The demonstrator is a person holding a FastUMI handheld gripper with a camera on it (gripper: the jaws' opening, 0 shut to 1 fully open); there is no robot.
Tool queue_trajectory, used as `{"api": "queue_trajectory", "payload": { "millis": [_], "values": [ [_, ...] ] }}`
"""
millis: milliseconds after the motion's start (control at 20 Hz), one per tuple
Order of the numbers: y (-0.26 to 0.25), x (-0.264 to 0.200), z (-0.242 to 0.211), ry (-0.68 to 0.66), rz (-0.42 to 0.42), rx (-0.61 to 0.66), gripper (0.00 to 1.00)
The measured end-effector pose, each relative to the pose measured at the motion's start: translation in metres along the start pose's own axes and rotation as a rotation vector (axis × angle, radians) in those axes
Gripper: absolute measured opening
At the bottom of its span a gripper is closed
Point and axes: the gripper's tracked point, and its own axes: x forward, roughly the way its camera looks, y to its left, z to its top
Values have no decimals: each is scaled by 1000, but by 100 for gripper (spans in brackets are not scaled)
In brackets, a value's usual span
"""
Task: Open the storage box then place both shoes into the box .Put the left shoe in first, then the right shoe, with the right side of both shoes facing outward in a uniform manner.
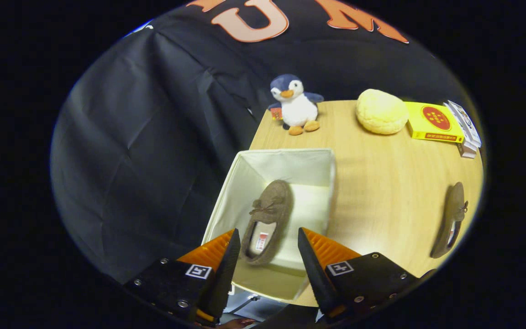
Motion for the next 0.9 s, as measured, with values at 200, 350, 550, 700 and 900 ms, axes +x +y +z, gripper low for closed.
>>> {"api": "queue_trajectory", "payload": {
  "millis": [200, 350, 550, 700, 900],
  "values": [
    [-65, -38, 9, -61, -65, 6, 90],
    [-126, -68, 5, -101, -159, -25, 96],
    [-191, -91, -12, -134, -244, -47, 97],
    [-231, -103, -29, -125, -262, -5, 97],
    [-293, -118, -43, -140, -323, 24, 98]
  ]
}}
